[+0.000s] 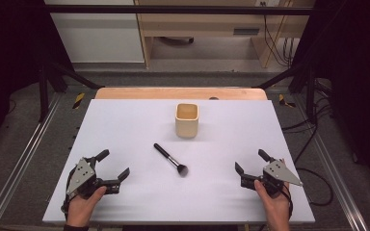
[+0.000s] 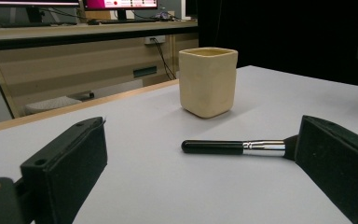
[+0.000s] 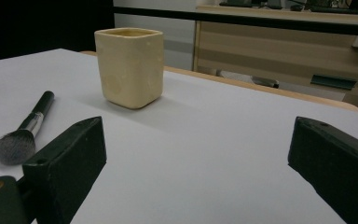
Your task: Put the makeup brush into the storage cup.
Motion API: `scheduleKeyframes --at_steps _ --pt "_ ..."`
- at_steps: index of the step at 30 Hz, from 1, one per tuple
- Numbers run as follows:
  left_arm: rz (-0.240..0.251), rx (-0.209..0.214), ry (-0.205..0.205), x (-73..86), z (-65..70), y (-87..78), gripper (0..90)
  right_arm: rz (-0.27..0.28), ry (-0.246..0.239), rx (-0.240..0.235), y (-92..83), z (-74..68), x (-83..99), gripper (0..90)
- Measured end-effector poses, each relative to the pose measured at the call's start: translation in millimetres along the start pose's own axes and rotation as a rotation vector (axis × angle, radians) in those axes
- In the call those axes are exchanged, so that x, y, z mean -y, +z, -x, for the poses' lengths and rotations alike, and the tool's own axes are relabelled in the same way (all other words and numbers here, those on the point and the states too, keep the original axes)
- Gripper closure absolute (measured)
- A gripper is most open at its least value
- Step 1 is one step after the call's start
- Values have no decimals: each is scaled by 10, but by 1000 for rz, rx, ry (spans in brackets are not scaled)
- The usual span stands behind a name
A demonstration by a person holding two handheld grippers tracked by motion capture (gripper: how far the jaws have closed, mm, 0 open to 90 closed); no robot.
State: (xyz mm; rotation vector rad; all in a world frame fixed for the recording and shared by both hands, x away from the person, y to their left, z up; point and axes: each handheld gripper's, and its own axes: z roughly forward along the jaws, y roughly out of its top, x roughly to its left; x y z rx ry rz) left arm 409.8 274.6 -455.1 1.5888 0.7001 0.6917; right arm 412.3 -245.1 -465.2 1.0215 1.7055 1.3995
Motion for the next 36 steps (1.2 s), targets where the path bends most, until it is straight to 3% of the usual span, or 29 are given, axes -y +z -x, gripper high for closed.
scheduleKeyframes --at_steps 5,8,13,18,21,22,23,26,29,36 --pt "-15 -9 28 4 7 -5 24 -31 12 -10 4 -30 -4 65" --pt "-17 -14 33 8 6 -3 25 -55 -5 -3 25 -71 -20 69" --pt "-27 -26 21 26 -5 -5 24 -148 -31 -30 84 -131 -114 59" --pt "-28 -30 13 37 -16 -11 22 -277 -73 -57 179 -187 -232 41" --pt "-35 -42 30 44 -16 -9 23 -322 -103 -74 238 -238 -334 43" --pt "-33 -42 30 42 -18 -13 23 -343 -123 -103 282 -286 -406 50" --pt "-31 -43 27 37 -20 -16 23 -343 -123 -103 282 -286 -406 50" --pt "-26 -47 21 33 -21 -21 22 -410 -162 -130 393 -421 -547 57" --pt "-28 -52 31 28 -17 -17 21 -432 -169 -156 458 -492 -617 62" --pt "-18 -69 20 34 -43 -37 20 -495 -236 -222 724 -766 -838 59"
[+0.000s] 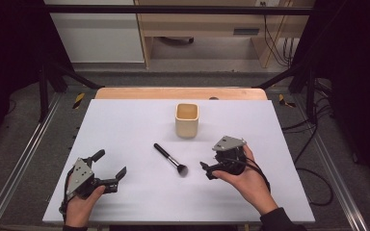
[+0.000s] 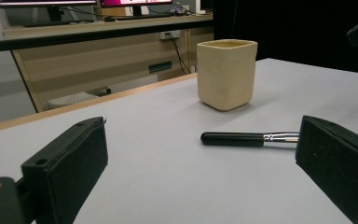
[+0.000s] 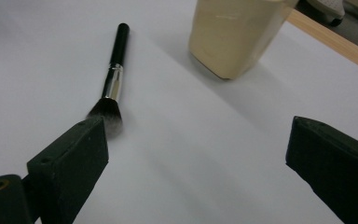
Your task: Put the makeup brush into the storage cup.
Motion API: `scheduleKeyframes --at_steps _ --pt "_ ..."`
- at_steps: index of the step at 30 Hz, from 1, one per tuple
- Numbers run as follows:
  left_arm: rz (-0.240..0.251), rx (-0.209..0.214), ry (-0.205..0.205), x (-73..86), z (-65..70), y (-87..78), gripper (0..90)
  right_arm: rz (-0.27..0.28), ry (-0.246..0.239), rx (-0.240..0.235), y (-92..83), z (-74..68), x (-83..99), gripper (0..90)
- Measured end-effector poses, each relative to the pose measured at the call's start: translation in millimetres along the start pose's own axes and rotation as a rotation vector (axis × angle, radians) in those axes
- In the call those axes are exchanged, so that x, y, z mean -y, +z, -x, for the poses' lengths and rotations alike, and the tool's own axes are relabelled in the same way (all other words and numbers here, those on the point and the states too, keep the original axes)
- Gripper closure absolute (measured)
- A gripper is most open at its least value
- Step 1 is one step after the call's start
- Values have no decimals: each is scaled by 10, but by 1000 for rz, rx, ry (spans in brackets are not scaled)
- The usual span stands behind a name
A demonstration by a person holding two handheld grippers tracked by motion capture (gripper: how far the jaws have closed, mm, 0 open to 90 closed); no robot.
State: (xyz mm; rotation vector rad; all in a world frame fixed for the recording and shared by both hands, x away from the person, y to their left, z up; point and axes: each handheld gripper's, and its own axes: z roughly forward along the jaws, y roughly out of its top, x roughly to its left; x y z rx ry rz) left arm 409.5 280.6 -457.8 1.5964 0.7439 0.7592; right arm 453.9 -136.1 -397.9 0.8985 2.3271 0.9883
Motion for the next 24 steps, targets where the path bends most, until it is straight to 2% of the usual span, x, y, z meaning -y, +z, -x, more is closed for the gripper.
scheduleKeyframes --at_steps 3,8,12,15,21,24 --pt "2 -4 2 0 2 -15 19 -10 -11 -12 45 -51 -69 60" --pt "0 -2 4 9 -4 -15 19 -71 -44 -36 173 -163 -206 62" --pt "-1 -2 5 9 -3 -14 19 -82 -40 -65 266 -214 -277 61" --pt "1 -4 1 2 2 -10 20 -98 -49 -64 335 -232 -309 61" --pt "-9 -2 16 -3 27 5 19 -132 -28 -80 470 -271 -339 57" --pt "-6 -6 8 0 16 6 19 -144 -42 -87 514 -300 -364 57"
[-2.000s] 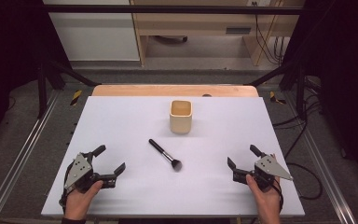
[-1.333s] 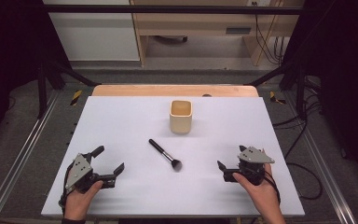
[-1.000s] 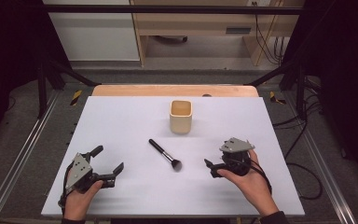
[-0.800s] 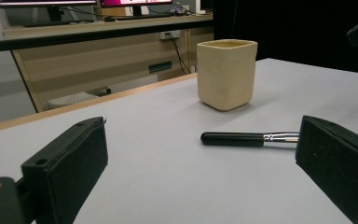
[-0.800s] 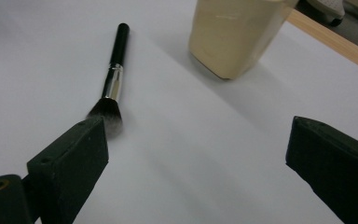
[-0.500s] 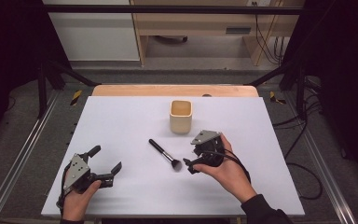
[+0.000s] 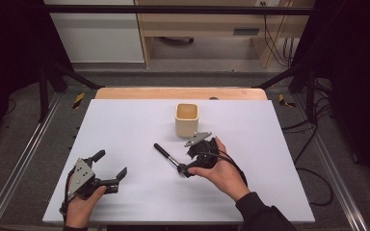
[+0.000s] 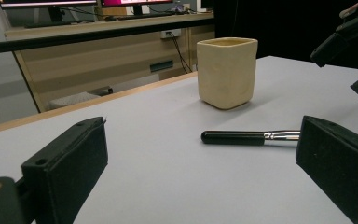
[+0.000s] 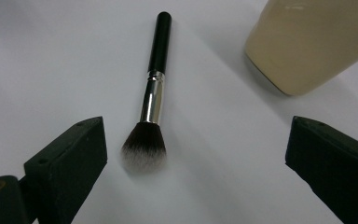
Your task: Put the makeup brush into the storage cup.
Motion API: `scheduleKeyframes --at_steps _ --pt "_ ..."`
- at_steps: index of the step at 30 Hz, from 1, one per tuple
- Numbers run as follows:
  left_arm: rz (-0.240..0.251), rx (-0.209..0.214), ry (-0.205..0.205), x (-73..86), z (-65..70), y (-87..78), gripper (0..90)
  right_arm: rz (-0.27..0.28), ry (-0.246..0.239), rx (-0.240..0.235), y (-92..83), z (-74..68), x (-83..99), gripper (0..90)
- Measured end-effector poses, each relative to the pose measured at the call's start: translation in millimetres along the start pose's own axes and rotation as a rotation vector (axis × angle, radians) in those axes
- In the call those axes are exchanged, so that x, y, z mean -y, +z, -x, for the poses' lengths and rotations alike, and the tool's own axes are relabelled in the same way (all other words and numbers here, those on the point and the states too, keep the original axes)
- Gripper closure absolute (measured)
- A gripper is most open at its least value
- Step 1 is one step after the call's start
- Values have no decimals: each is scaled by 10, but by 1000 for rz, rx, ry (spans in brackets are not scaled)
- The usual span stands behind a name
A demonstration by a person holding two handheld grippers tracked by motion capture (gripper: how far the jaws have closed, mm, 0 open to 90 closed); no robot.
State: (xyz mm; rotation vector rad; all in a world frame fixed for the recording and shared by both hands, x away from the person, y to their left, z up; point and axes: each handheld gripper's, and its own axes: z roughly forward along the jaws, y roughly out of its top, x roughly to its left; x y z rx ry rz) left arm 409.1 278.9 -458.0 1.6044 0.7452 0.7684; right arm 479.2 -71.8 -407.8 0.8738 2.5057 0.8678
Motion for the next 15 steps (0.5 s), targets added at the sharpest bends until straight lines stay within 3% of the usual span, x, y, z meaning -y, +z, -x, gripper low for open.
scheduleKeyframes --at_steps 15 --pt "2 18 -16 3 0 -3 18 -50 -15 -35 212 -116 -143 64"
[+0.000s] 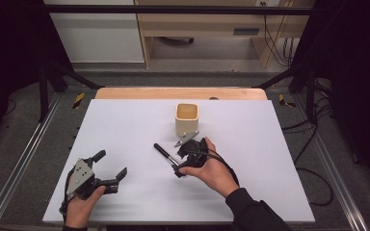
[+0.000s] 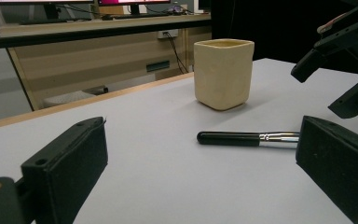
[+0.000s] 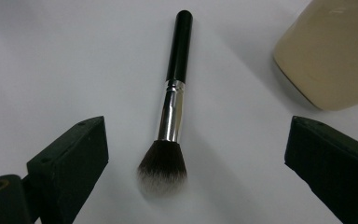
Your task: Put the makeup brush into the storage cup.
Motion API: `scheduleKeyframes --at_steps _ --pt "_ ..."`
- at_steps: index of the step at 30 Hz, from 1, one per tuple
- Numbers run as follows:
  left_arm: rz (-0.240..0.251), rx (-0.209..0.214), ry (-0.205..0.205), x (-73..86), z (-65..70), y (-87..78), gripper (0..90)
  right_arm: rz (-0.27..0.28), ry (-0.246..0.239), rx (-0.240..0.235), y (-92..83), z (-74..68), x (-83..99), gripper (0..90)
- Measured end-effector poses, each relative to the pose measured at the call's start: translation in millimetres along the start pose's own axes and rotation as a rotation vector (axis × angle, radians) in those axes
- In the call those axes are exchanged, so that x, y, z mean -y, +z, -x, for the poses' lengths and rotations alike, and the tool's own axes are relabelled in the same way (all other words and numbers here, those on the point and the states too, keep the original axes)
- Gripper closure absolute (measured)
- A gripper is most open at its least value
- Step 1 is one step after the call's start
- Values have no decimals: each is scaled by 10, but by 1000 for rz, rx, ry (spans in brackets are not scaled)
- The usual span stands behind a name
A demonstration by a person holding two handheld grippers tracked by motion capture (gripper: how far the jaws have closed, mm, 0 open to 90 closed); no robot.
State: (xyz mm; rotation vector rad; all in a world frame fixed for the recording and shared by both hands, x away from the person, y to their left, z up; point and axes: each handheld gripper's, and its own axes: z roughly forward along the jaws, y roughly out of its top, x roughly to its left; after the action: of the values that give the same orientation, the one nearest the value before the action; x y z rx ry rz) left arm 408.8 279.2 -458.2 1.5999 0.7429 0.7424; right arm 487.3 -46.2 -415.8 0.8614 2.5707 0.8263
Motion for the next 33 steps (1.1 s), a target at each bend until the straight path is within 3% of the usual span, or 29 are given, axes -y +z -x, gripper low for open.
scheduleKeyframes --at_steps 10,13,26,30,33 --pt "3 0 -6 -4 -4 -11 19 -8 17 -5 75 -16 -34 60" --pt "4 2 -7 -6 -2 -17 19 -7 42 -15 118 -11 -47 61" --pt "4 2 -7 -4 -3 -20 19 -35 41 -22 292 -60 -108 89" --pt "2 3 -6 -3 2 -15 20 -38 53 -16 326 -72 -124 141" --pt "2 3 -6 -4 1 -13 20 -55 63 -8 361 -74 -129 237"
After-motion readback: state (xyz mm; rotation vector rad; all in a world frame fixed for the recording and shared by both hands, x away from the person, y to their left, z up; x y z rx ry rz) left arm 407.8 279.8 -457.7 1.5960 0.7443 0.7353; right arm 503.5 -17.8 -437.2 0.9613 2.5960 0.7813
